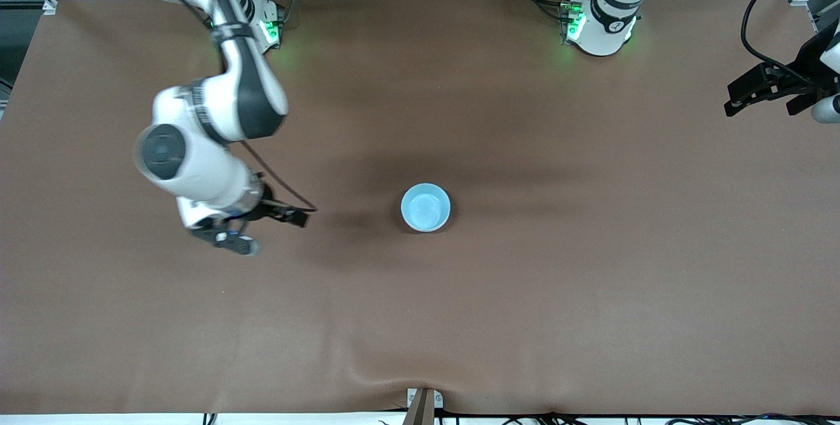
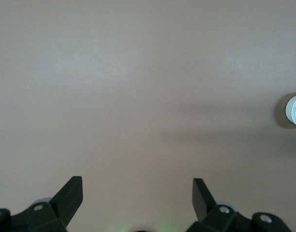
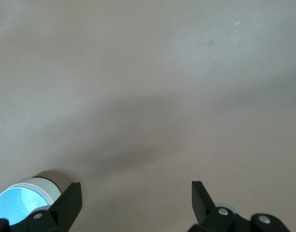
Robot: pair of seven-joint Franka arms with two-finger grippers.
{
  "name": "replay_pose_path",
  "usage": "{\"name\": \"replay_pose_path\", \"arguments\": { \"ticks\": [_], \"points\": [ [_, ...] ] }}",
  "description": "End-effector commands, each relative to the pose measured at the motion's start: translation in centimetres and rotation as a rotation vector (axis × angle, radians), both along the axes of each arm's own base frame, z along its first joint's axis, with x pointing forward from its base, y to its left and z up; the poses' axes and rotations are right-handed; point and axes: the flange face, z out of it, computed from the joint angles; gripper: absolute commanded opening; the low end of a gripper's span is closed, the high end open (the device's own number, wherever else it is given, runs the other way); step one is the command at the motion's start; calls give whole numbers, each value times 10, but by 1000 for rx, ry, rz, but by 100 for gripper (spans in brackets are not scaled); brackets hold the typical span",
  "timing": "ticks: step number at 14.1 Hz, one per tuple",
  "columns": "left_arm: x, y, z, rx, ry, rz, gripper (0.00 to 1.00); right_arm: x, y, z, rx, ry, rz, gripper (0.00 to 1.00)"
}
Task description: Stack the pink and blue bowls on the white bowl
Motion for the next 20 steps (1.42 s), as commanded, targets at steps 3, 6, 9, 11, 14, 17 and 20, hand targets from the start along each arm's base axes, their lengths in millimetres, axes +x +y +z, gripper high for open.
{"name": "replay_pose_path", "arguments": {
  "ticks": [3,6,9,11,14,17,20],
  "points": [
    [0,-3,1,2,-5,-6,100,-2,-40,27,7,-28,37,100],
    [-1,-6,1,1,-5,-13,100,-4,-75,49,16,-18,19,100],
    [-1,-8,1,1,-3,-16,100,-15,-132,90,57,-25,94,100],
    [-1,-9,1,1,-3,-17,100,-29,-158,118,67,-28,142,100],
    [-1,-10,1,-22,-3,-17,100,-56,-166,163,16,-48,226,100],
    [-1,-11,1,-22,-2,-17,100,-85,-159,204,-26,-56,271,100],
    [1,-12,-2,-24,3,-20,100,-93,-179,212,-46,-47,341,100]
  ]
}}
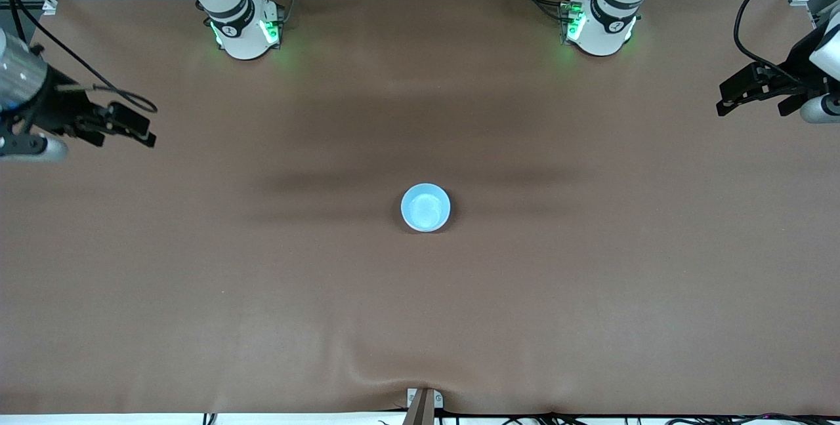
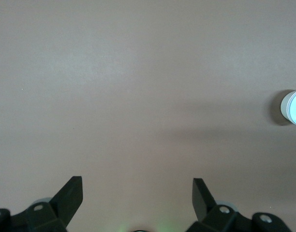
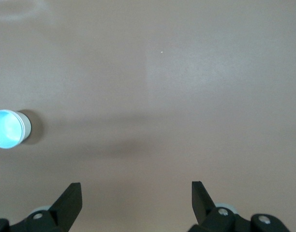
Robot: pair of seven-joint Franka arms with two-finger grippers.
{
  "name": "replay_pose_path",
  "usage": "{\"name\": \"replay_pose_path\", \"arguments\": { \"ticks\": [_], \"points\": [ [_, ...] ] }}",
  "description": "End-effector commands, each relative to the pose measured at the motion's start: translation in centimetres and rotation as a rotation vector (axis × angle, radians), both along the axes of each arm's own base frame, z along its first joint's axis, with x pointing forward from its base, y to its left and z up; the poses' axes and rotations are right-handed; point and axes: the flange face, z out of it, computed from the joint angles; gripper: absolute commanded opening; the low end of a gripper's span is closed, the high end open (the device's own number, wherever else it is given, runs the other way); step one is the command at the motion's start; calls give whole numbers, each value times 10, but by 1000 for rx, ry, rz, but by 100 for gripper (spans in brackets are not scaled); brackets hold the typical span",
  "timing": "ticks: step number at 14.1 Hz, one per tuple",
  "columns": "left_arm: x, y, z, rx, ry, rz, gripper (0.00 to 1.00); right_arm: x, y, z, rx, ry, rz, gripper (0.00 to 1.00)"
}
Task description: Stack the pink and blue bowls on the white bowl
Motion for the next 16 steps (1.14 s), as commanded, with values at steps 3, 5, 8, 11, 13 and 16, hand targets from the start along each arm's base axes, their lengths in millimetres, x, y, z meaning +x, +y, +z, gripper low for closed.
{"name": "replay_pose_path", "arguments": {
  "ticks": [3,5,8,11,13,16],
  "points": [
    [1,-3,1,-13,-2,-4,100,-8,-25,2,-25,17,46,100],
    [1,-3,0,-15,-1,-4,100,-9,-37,0,-25,30,16,100],
    [1,-3,-1,-15,1,-7,100,-11,-42,5,-28,41,8,100],
    [1,-3,-1,-15,1,-7,100,-12,-40,5,-33,42,10,100],
    [1,-3,-1,-15,1,-7,100,-12,-46,4,-38,45,14,100],
    [1,-3,-1,-15,1,-6,100,-12,-63,5,-85,41,44,100]
  ]
}}
